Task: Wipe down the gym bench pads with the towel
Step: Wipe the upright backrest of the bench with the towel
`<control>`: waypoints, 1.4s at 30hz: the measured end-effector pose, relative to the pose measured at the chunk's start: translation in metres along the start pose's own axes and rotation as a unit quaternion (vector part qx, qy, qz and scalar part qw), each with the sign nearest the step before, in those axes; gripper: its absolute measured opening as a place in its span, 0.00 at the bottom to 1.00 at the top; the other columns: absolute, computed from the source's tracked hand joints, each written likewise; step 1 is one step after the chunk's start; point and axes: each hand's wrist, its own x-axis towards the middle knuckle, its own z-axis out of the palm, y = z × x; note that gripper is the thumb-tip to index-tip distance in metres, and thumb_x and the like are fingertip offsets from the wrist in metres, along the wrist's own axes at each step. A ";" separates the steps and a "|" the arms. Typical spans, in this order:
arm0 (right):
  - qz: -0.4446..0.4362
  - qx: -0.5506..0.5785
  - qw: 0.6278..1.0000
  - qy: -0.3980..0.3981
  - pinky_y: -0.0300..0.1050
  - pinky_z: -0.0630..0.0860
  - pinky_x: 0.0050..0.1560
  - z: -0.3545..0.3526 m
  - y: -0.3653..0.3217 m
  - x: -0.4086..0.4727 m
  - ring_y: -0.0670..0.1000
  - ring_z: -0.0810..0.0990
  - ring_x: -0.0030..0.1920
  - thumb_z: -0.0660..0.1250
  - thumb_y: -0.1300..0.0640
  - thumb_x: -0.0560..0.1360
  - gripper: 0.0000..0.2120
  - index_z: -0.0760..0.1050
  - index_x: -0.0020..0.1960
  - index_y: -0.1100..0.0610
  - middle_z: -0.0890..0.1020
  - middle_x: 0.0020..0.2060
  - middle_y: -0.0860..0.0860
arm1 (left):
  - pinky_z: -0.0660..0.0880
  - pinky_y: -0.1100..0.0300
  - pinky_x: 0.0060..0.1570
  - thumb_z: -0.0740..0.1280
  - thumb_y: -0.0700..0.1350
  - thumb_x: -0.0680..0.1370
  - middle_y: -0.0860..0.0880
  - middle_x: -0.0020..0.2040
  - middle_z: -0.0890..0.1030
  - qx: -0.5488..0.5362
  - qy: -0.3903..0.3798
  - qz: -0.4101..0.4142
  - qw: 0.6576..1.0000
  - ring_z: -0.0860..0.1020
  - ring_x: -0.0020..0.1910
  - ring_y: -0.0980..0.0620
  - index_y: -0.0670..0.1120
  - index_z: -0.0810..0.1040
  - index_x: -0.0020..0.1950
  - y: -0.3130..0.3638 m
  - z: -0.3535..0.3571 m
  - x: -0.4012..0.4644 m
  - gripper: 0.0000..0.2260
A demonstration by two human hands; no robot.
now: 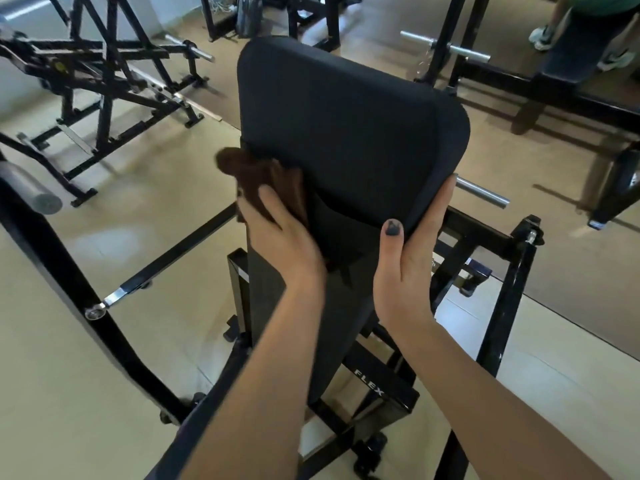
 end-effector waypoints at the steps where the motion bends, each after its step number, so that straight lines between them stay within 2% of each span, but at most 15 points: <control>1: -0.001 -0.002 1.000 -0.006 0.38 0.55 0.80 -0.002 0.002 0.000 0.33 0.50 0.80 0.54 0.51 0.87 0.34 0.35 0.84 0.50 0.46 0.73 0.19 | 0.74 0.52 0.66 0.56 0.53 0.87 0.49 0.64 0.81 -0.002 -0.017 0.000 1.000 0.79 0.62 0.53 0.45 0.72 0.74 -0.007 -0.004 -0.026 0.19; 3: -0.001 -0.005 1.000 -0.018 0.44 0.55 0.82 -0.004 0.003 0.000 0.35 0.50 0.81 0.54 0.50 0.87 0.35 0.35 0.84 0.50 0.46 0.74 0.20 | 0.75 0.45 0.67 0.55 0.58 0.85 0.45 0.69 0.79 0.001 -0.071 0.005 0.997 0.78 0.68 0.48 0.46 0.69 0.77 -0.017 -0.015 -0.073 0.25; 6: 0.001 -0.004 1.000 -0.013 0.60 0.59 0.82 -0.007 0.004 0.001 0.45 0.52 0.84 0.55 0.49 0.86 0.34 0.36 0.83 0.47 0.48 0.81 0.33 | 0.75 0.42 0.67 0.55 0.61 0.84 0.44 0.71 0.77 0.009 -0.112 0.031 0.993 0.76 0.70 0.45 0.47 0.66 0.78 -0.024 -0.023 -0.096 0.27; 9: 0.003 0.010 1.000 -0.016 0.63 0.61 0.81 -0.011 0.004 0.001 0.50 0.55 0.84 0.56 0.49 0.86 0.33 0.38 0.82 0.44 0.49 0.85 0.44 | 0.76 0.53 0.62 0.56 0.51 0.87 0.53 0.62 0.80 -0.006 -0.019 0.036 0.999 0.80 0.58 0.57 0.44 0.70 0.74 -0.007 -0.007 -0.040 0.19; 11: 0.009 0.019 0.999 -0.032 0.59 0.59 0.82 -0.013 0.002 0.001 0.47 0.54 0.84 0.56 0.47 0.86 0.33 0.38 0.82 0.42 0.48 0.85 0.41 | 0.74 0.61 0.51 0.55 0.50 0.87 0.58 0.50 0.79 0.000 0.047 -0.001 0.999 0.78 0.46 0.64 0.43 0.72 0.68 0.006 0.006 0.010 0.15; 13: 0.023 0.015 0.999 -0.043 0.53 0.57 0.83 -0.014 0.000 0.001 0.42 0.51 0.83 0.55 0.44 0.86 0.33 0.37 0.81 0.40 0.46 0.80 0.28 | 0.75 0.64 0.46 0.56 0.50 0.87 0.57 0.48 0.79 -0.004 0.054 -0.018 0.998 0.78 0.44 0.67 0.42 0.73 0.65 0.011 0.009 0.025 0.14; 17: 0.019 0.024 0.997 -0.065 0.48 0.55 0.84 -0.017 0.004 0.002 0.39 0.49 0.83 0.55 0.45 0.86 0.35 0.35 0.82 0.42 0.44 0.71 0.16 | 0.75 0.54 0.64 0.56 0.52 0.86 0.50 0.66 0.80 0.004 -0.033 0.015 0.999 0.79 0.61 0.56 0.44 0.70 0.74 -0.003 -0.009 -0.052 0.19; 22: 0.005 0.033 0.997 -0.076 0.46 0.58 0.83 -0.023 0.002 0.000 0.37 0.53 0.81 0.56 0.52 0.88 0.35 0.36 0.85 0.51 0.49 0.73 0.22 | 0.76 0.35 0.64 0.54 0.65 0.83 0.40 0.70 0.76 0.002 -0.091 0.000 0.996 0.76 0.69 0.36 0.46 0.64 0.77 -0.033 -0.014 -0.127 0.30; 25: -0.006 0.029 0.997 -0.071 0.43 0.56 0.82 -0.021 0.003 -0.005 0.32 0.51 0.79 0.56 0.53 0.88 0.35 0.37 0.85 0.54 0.48 0.74 0.25 | 0.78 0.41 0.60 0.55 0.60 0.85 0.40 0.65 0.79 0.002 -0.058 0.026 0.998 0.80 0.64 0.43 0.42 0.67 0.74 -0.029 -0.018 -0.111 0.26; 28: -0.021 0.021 0.998 -0.063 0.45 0.58 0.82 -0.015 0.008 -0.009 0.34 0.54 0.78 0.56 0.51 0.87 0.36 0.36 0.85 0.56 0.49 0.73 0.23 | 0.77 0.65 0.53 0.57 0.51 0.87 0.56 0.52 0.81 0.009 0.024 0.015 1.000 0.80 0.50 0.64 0.44 0.72 0.66 -0.016 -0.006 -0.054 0.14; 31: -0.022 0.000 0.998 -0.062 0.33 0.60 0.75 -0.011 0.010 -0.013 0.26 0.55 0.73 0.56 0.54 0.88 0.35 0.36 0.85 0.58 0.50 0.68 0.16 | 0.77 0.55 0.56 0.56 0.50 0.87 0.55 0.50 0.80 -0.002 0.072 -0.028 0.997 0.79 0.48 0.56 0.43 0.73 0.66 -0.007 0.002 -0.007 0.14; 33: -0.034 -0.010 0.998 -0.050 0.27 0.58 0.72 -0.009 0.011 -0.015 0.24 0.55 0.72 0.56 0.58 0.88 0.34 0.37 0.84 0.62 0.49 0.69 0.18 | 0.77 0.54 0.57 0.56 0.50 0.87 0.52 0.54 0.81 0.014 0.048 -0.017 0.999 0.80 0.49 0.56 0.42 0.72 0.68 -0.011 -0.004 -0.020 0.15; 35: -0.048 -0.025 0.998 -0.030 0.27 0.58 0.73 -0.006 0.014 -0.015 0.25 0.52 0.73 0.57 0.62 0.88 0.34 0.37 0.83 0.66 0.48 0.72 0.25 | 0.77 0.59 0.57 0.57 0.50 0.87 0.53 0.57 0.81 0.018 0.013 -0.024 0.999 0.80 0.52 0.61 0.42 0.70 0.71 -0.026 -0.014 -0.063 0.16; 39: -0.054 -0.066 0.996 -0.028 0.30 0.57 0.75 -0.004 0.025 -0.020 0.28 0.50 0.77 0.57 0.61 0.87 0.35 0.37 0.83 0.67 0.46 0.75 0.32 | 0.79 0.40 0.58 0.57 0.55 0.85 0.42 0.62 0.81 0.006 -0.047 -0.052 0.998 0.82 0.58 0.44 0.41 0.67 0.74 -0.061 -0.028 -0.131 0.23; 42: -0.041 -0.094 0.994 -0.026 0.25 0.57 0.73 -0.001 0.029 -0.039 0.25 0.50 0.74 0.59 0.63 0.87 0.35 0.38 0.83 0.66 0.49 0.77 0.41 | 0.81 0.49 0.56 0.56 0.61 0.82 0.44 0.60 0.82 0.013 -0.025 -0.062 0.998 0.83 0.56 0.51 0.42 0.68 0.73 -0.067 -0.027 -0.120 0.29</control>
